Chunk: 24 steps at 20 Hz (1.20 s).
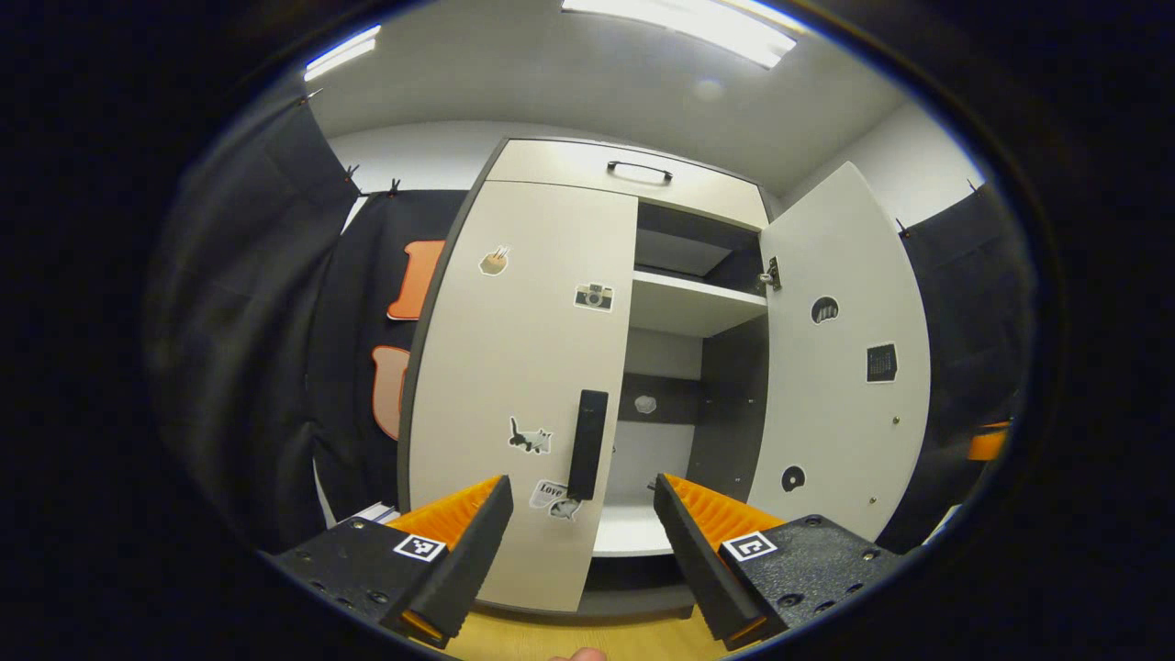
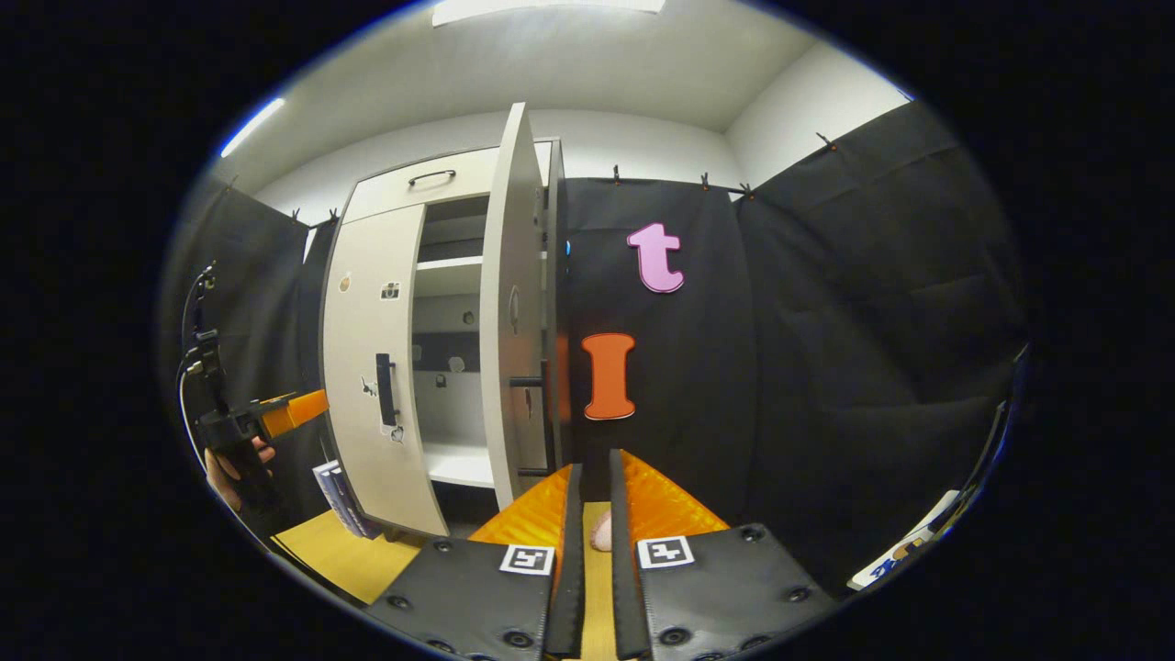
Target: Open the right door of the double-door shoe cabinet with the right hand, and open the left door with the left hand.
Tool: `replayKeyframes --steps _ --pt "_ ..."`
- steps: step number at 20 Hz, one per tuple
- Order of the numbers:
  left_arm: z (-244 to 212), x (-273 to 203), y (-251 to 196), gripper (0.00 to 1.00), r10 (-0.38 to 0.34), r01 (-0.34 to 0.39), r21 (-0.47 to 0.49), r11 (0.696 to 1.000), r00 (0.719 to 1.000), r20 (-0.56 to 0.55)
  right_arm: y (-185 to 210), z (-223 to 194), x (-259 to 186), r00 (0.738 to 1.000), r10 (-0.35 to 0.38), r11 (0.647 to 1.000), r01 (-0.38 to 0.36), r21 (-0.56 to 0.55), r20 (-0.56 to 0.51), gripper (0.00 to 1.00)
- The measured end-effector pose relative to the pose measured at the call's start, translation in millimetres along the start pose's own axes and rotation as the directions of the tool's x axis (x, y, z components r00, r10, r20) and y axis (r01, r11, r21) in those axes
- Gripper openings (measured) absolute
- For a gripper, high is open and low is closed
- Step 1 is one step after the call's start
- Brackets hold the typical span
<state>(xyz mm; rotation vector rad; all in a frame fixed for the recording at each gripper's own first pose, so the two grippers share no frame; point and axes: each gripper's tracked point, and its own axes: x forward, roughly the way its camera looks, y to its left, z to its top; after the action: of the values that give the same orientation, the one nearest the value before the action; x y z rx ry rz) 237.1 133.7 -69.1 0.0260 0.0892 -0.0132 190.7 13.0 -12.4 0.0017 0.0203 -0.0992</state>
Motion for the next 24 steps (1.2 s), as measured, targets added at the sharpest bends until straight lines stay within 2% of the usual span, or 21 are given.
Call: replayKeyframes --steps 1,2,3,5,6,7,9,11,12,14,17,18,19,21,22,23,24 --pt "1.0 10.1 -1.4 0.97 -0.006 0.006 -0.003 1.000 1.000 -0.009 -3.9 -2.7 -5.5 1.000 -0.009 1.000 0.009 0.008 -0.002 0.27" --pt "2.0 19.5 -2.4 0.92 -0.010 0.010 -0.006 1.000 1.000 -0.010 -7.9 -5.0 -9.6 1.000 -0.019 1.000 0.019 0.015 -0.006 0.38" --pt "5.2 30.3 -4.6 0.94 -0.020 0.019 -0.004 1.000 1.000 -0.004 -10.2 -7.1 -13.3 1.000 -0.024 0.999 0.024 0.022 -0.011 0.52" --pt "6.2 51.5 -2.6 0.96 -0.021 0.021 0.023 1.000 1.000 0.003 -11.3 -12.6 -18.8 0.999 -0.022 0.999 0.022 0.026 -0.025 0.65" --pt "5.0 62.6 -3.2 0.92 -0.024 0.023 0.043 0.999 1.000 0.005 -13.6 -16.0 -20.5 0.999 -0.025 0.999 0.027 0.032 -0.031 0.79" --pt "2.1 73.5 -2.1 0.94 -0.020 0.020 0.064 0.998 1.000 0.000 -14.0 -16.9 -27.3 0.999 -0.027 0.999 0.028 0.035 -0.035 0.93" --pt "-7.5 96.0 0.2 0.92 -0.017 0.018 0.108 0.994 1.000 -0.014 -12.0 -17.9 -33.2 0.999 -0.023 0.999 0.025 0.042 -0.041 0.87" --pt "-21.3 117.8 5.6 0.94 0.000 0.005 0.136 0.991 0.999 -0.038 -9.9 -18.1 -39.4 0.999 -0.014 0.999 0.015 0.045 -0.042 0.88" --pt "-29.5 126.3 6.9 0.94 0.007 0.001 0.137 0.991 0.998 -0.056 -10.8 -18.0 -42.8 0.999 -0.017 0.999 0.019 0.043 -0.041 1.00" --pt "-41.7 142.8 11.3 0.94 0.017 -0.007 0.129 0.992 0.997 -0.078 -13.2 -16.6 -48.5 0.999 -0.032 0.999 0.033 0.035 -0.033 0.87" --pt "-57.6 161.7 20.7 0.93 0.058 -0.045 0.116 0.992 0.992 -0.108 -11.0 -16.6 -55.2 0.999 -0.037 0.999 0.039 0.029 -0.038 0.87" --pt "-56.7 161.6 25.9 0.92 0.094 -0.080 0.134 0.988 0.990 -0.106 -10.3 -16.7 -56.5 0.999 -0.039 0.999 0.040 0.028 -0.036 0.98" --pt "-57.6 163.4 25.5 0.82 0.099 -0.082 0.155 0.985 0.989 -0.111 -10.9 -16.4 -58.0 0.998 -0.044 0.999 0.045 0.023 -0.034 0.98" --pt "-58.2 162.2 24.5 0.78 0.102 -0.083 0.159 0.984 0.988 -0.115 -10.6 -18.0 -56.7 0.998 -0.051 0.999 0.052 0.011 -0.035 0.98" --pt "-59.7 162.1 22.2 0.74 0.102 -0.083 0.151 0.985 0.987 -0.122 -9.5 -18.2 -56.1 0.998 -0.049 0.999 0.050 0.007 -0.033 0.98" --pt "-60.3 164.7 14.2 0.63 0.072 -0.054 0.139 0.989 0.989 -0.127 -7.9 -18.0 -56.4 0.998 -0.045 0.999 0.045 0.005 -0.033 0.98" --pt "-63.4 168.2 11.4 0.56 0.079 -0.063 0.131 0.989 0.989 -0.123 -6.3 -19.1 -55.7 0.999 -0.038 0.999 0.038 0.005 -0.035 0.98"
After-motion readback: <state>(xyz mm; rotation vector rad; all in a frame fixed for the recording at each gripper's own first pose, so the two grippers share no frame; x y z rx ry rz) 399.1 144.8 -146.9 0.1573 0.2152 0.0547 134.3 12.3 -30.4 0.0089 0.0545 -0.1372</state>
